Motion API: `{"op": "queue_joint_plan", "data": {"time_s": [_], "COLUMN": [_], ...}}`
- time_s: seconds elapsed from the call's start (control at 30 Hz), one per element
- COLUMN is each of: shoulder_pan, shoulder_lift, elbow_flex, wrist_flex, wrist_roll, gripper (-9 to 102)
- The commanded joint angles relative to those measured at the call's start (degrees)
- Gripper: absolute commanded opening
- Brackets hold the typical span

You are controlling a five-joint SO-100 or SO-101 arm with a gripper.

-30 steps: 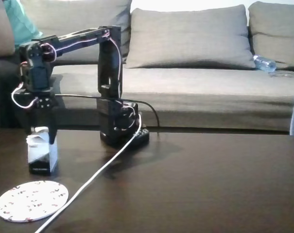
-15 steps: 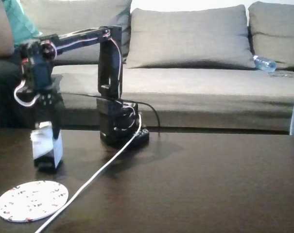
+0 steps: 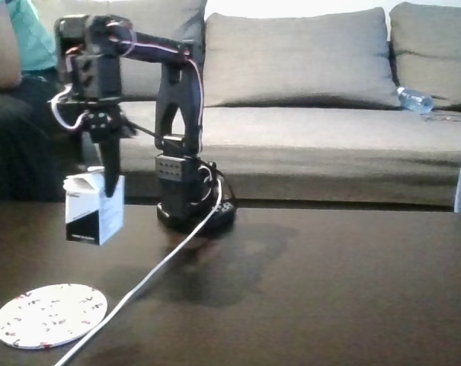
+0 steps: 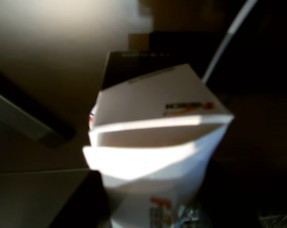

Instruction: Grasp a servo box and put it on the zirlivani.

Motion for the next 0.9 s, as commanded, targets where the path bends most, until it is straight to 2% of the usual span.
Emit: {"op": "queue_joint_plan", "data": {"time_s": [0.0, 0.27, 0.6, 0.87], "shoulder_pan": [-3.16, -6.50, -6.77, -5.54], "shoulder_lift": [2.02, 1.93, -2.11, -15.03], "elbow_flex": [-2.37, -1.76, -2.72, -15.12], "wrist_flex": [-2.37, -11.07, -11.87, -11.60], "wrist_roll": [6.86, 23.55, 41.75, 52.73], "gripper": [7, 7, 7, 6]}}
